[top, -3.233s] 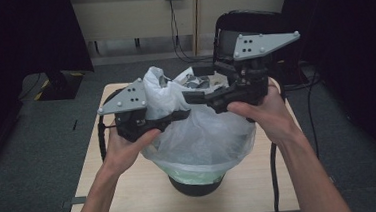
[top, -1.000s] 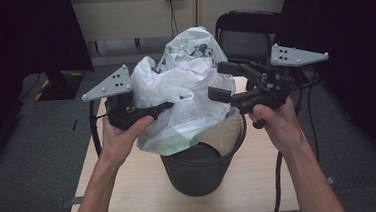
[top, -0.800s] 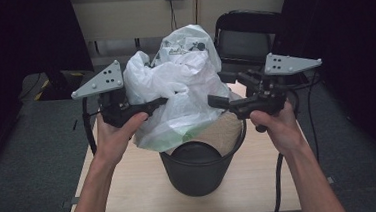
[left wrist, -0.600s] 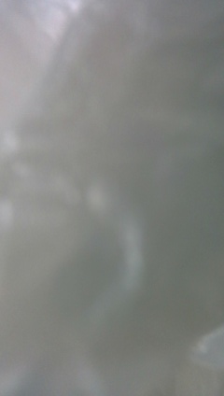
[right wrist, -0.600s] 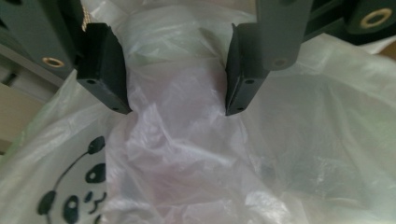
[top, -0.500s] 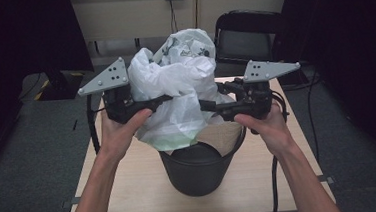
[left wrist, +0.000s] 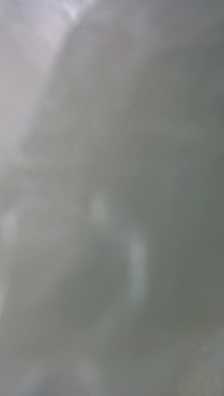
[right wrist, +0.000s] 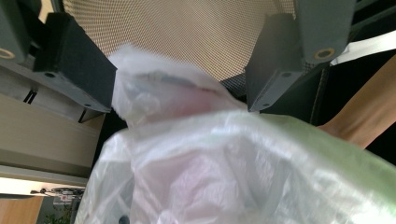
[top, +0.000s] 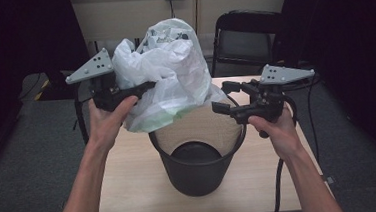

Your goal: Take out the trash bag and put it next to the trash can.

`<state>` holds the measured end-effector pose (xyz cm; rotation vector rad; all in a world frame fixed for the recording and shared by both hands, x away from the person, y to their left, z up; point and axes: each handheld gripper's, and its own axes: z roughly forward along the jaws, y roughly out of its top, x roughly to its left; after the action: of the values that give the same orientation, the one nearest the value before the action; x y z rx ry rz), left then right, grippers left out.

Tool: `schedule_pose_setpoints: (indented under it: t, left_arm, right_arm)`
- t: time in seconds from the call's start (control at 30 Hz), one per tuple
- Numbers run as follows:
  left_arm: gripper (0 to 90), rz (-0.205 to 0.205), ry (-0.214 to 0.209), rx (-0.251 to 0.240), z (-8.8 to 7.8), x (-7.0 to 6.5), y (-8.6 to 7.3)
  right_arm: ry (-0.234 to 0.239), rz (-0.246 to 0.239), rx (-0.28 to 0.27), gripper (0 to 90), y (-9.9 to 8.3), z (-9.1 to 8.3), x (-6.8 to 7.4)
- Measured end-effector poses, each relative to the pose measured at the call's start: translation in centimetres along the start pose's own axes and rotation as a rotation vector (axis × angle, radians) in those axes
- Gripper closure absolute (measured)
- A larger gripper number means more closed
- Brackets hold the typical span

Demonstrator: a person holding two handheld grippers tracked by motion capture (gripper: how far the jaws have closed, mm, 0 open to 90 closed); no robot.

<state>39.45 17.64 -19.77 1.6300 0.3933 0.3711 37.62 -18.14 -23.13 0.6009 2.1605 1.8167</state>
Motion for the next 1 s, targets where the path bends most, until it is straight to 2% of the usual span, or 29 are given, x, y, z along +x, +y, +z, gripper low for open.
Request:
schedule_pose_setpoints:
  t: [0.07,0.13,0.27,0.33,0.37,0.43,0.53,0.7,0.87,0.93,1.0]
  left_arm:
    - [80.2,-0.002,0.013,0.006,0.4,0.6,0.0]
    - [80.1,-0.012,0.009,0.01,0.8,1.2,-0.1]
    - [80.1,-0.029,0.033,0.028,1.4,2.3,-0.5]
    - [80.1,-0.041,0.039,0.03,1.4,3.0,-0.7]
    - [80.1,-0.051,0.042,0.027,1.3,3.2,-0.8]
    - [80.0,-0.06,0.071,0.027,1.2,3.6,-0.9]
    - [79.9,-0.073,0.084,0.021,1.0,4.2,-1.1]
    - [80.0,-0.065,0.121,0.029,0.9,4.9,-0.9]
    - [79.9,-0.065,0.145,0.035,1.0,5.6,-1.2]
    - [79.5,-0.047,0.152,0.04,1.2,5.8,-1.5]
    - [79.0,-0.037,0.17,0.061,1.3,6.1,-1.8]
  right_arm:
    - [-0.002,0.009,-0.001,24.5,-0.3,-0.3,-0.2]
    - [-0.004,0.013,-0.005,25.8,-0.6,-0.6,-0.4]
    - [-0.011,0.014,-0.007,33.4,-1.2,-1.4,-0.7]
    - [-0.02,0.02,-0.01,34.6,-1.6,-1.8,-1.0]
    - [-0.023,0.021,-0.012,38.0,-1.8,-2.1,-1.1]
    - [-0.028,0.024,-0.019,39.6,-2.2,-2.6,-1.3]
    - [-0.03,0.023,-0.034,45.9,-2.8,-3.4,-1.5]
    - [-0.05,0.021,-0.012,47.8,-3.6,-4.1,-1.6]
    - [-0.07,0.045,-0.013,49.5,-4.7,-5.3,-2.1]
    - [-0.053,0.071,-0.024,49.5,-5.2,-5.9,-2.3]
    - [-0.071,0.066,-0.012,49.5,-5.5,-6.5,-2.4]
